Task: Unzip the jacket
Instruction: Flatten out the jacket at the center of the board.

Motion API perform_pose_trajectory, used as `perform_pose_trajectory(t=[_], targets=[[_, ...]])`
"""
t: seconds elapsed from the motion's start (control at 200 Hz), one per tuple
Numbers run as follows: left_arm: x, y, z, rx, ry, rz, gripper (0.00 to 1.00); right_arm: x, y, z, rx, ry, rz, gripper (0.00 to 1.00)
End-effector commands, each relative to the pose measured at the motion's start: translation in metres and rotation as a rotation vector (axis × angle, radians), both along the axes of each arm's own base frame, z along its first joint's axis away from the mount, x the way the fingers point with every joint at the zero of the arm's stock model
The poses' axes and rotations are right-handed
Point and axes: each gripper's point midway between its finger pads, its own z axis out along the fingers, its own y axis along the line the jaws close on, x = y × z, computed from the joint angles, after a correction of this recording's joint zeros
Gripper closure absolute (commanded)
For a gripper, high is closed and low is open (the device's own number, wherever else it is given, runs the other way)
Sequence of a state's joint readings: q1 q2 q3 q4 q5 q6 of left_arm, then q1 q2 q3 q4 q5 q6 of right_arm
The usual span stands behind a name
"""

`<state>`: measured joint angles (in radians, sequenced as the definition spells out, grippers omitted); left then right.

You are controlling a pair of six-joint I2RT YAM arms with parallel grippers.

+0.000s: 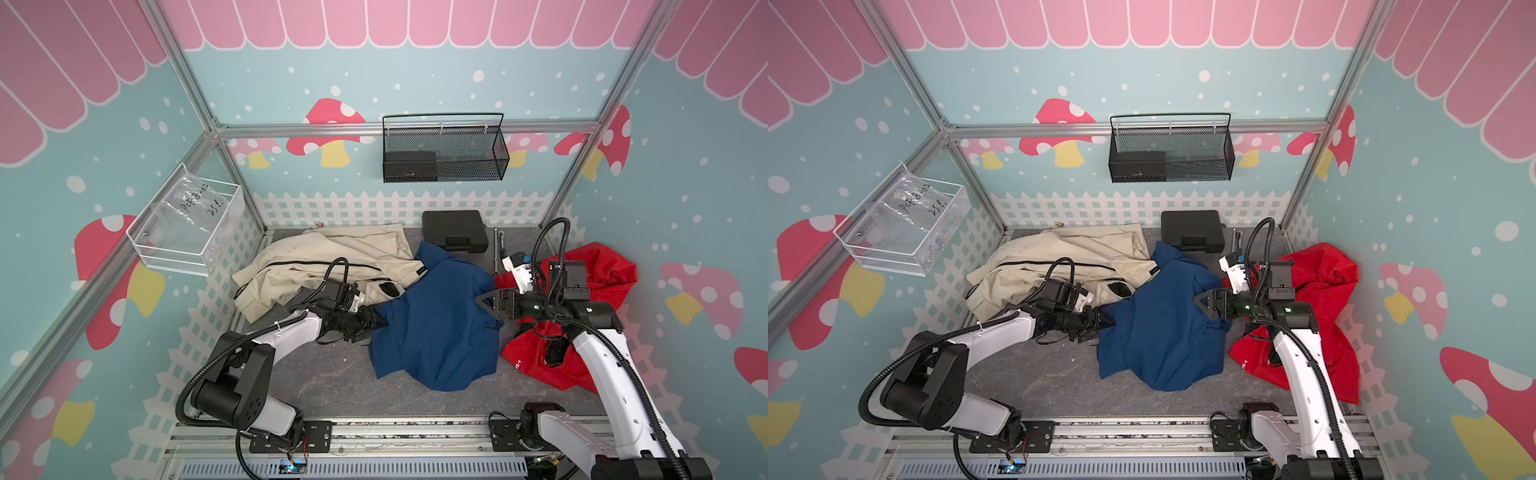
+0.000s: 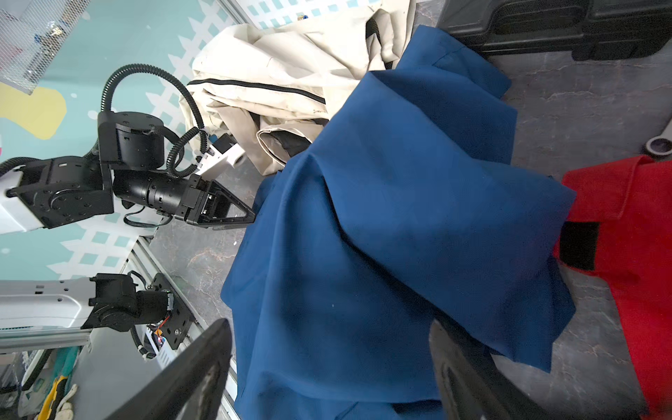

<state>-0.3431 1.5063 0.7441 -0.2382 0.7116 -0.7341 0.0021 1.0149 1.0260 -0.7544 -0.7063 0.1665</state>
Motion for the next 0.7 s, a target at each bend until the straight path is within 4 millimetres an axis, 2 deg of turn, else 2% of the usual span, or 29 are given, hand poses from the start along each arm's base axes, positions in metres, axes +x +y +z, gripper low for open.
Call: perform_pose_trajectory(t=[0.0, 0.215, 0.35, 0.42, 0.45, 0.49, 0.626, 0.661, 0.696], targets=[[0.002, -0.007, -0.005, -0.038, 0.006, -0.005, 0.34, 0.002, 0.009, 0.003, 0.046, -0.023, 0.032, 0.14], [0.006, -0.014, -0.002, -0.088, -0.027, 0.001, 0.35, 0.013, 0.014, -0.001, 0.031, -0.050, 0.042, 0.12], [0.010, -0.019, 0.003, -0.143, -0.040, 0.010, 0.43, 0.022, 0.022, -0.010, 0.012, -0.051, 0.060, 0.12], [0.012, -0.021, 0.005, -0.168, -0.049, 0.016, 0.51, 0.026, 0.026, -0.015, 0.002, -0.049, 0.067, 0.16], [0.014, -0.022, 0.008, -0.176, -0.056, 0.016, 0.55, 0.027, 0.027, -0.016, 0.002, -0.050, 0.071, 0.20], [0.015, -0.025, 0.011, -0.188, -0.066, 0.013, 0.61, 0.028, 0.030, -0.012, 0.004, -0.061, 0.077, 0.33], [0.027, -0.031, 0.041, -0.240, -0.155, 0.001, 0.90, 0.039, 0.020, 0.019, -0.036, -0.172, 0.009, 1.00], [0.031, -0.033, 0.055, -0.254, -0.192, -0.006, 1.00, 0.043, 0.016, 0.030, -0.051, -0.206, -0.018, 1.00], [0.037, -0.034, 0.071, -0.266, -0.235, -0.012, 1.00, 0.046, 0.012, 0.041, -0.066, -0.238, -0.041, 1.00]])
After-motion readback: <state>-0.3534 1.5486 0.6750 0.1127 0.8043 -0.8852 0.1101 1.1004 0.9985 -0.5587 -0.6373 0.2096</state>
